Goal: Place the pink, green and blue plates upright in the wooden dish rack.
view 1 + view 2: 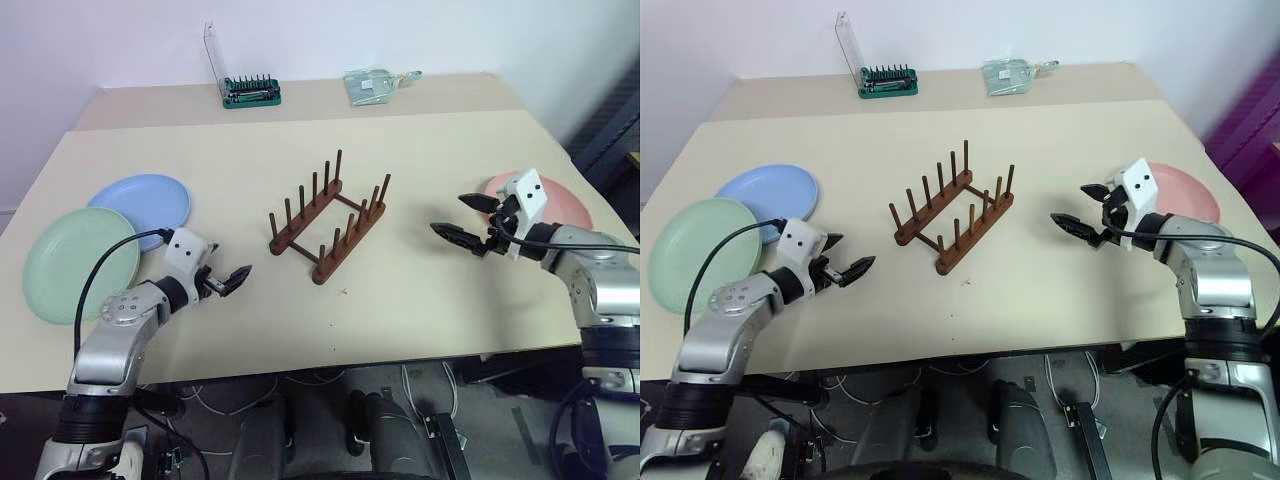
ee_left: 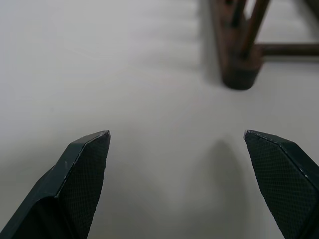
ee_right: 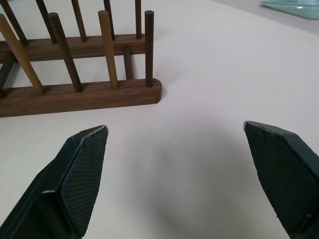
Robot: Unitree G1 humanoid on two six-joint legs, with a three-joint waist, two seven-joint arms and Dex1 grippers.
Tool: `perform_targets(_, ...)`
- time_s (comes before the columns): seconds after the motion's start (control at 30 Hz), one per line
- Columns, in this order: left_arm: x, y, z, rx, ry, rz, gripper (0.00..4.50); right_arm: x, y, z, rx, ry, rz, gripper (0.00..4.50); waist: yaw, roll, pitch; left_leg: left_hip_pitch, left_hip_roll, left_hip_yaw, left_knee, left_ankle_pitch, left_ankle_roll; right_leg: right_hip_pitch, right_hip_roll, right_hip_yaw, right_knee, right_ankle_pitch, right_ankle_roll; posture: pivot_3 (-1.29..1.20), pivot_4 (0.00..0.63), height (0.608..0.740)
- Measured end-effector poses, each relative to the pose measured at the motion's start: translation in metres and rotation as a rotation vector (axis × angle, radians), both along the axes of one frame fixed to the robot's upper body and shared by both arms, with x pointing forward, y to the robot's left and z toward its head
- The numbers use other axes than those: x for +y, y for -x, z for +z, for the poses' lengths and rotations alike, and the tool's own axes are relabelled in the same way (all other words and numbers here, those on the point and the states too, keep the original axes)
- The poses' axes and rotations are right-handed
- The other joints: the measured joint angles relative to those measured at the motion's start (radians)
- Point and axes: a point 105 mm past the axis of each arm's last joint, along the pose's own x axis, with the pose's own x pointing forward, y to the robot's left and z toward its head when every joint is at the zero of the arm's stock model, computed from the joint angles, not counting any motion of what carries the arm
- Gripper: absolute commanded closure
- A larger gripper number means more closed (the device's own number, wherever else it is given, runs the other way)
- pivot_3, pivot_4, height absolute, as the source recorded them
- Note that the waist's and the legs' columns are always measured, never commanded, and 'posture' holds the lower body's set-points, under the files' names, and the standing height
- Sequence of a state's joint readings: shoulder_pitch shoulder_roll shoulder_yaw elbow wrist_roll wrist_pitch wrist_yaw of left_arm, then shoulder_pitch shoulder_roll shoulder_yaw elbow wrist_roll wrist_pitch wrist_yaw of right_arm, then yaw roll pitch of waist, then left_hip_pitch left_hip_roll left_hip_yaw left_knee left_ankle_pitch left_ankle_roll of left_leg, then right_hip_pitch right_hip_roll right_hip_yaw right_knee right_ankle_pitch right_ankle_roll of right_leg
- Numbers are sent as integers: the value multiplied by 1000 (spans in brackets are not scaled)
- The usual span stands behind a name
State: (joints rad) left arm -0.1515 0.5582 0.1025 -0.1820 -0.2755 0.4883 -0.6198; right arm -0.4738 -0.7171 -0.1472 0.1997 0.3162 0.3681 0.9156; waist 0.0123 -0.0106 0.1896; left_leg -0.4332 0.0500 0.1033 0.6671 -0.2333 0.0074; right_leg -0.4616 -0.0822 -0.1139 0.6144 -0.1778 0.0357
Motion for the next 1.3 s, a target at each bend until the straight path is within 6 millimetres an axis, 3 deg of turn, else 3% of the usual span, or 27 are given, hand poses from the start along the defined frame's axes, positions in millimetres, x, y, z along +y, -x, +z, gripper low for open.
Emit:
perform_targets(0.33,-12,11,-1,36,18,-56,90,5,-4,-9,-4,11,1,46,1,0,0,0,0,0,0,0,0,0,0,0,0,0,0,0,150,730)
perform_targets(0.53,-63,32,-2,93,30,-308,90,12,-7,-9,-12,15,17,46,1,0,0,0,-1,0,0,0,0,0,0,0,0,0,0,0,150,730)
perform_targets(0.67,-100,31,-8,99,29,-397,90,12,-7,-8,-20,15,10,46,2,0,0,0,-2,0,1,0,0,1,1,0,0,0,0,0,150,730)
perform_targets(0.77,-112,24,-21,105,-25,-375,90,11,-3,-11,-19,18,0,46,1,0,0,0,-2,0,0,0,0,1,1,0,0,2,3,0,150,730)
perform_targets(1.0,-134,15,-25,55,7,-304,90,4,5,-15,-7,15,-35,46,3,1,-1,2,-1,-1,1,0,0,2,0,0,0,1,2,0,150,730)
perform_targets(1.1,-140,11,-28,42,10,-275,916,1,9,-13,-7,28,-43,0,6,2,-2,2,-1,-1,1,0,0,4,0,0,0,0,0,0,150,730)
perform_targets(1.27,-135,6,-27,24,11,-244,3446,0,11,-14,-4,33,-52,0,2,2,-2,3,-1,-1,0,0,0,4,0,0,0,-1,0,0,150,730)
perform_targets(1.3,-132,6,-27,20,5,-246,3741,1,11,-14,-7,34,-54,0,3,2,-2,3,-1,-1,0,0,0,4,0,0,0,-1,0,0,150,730)
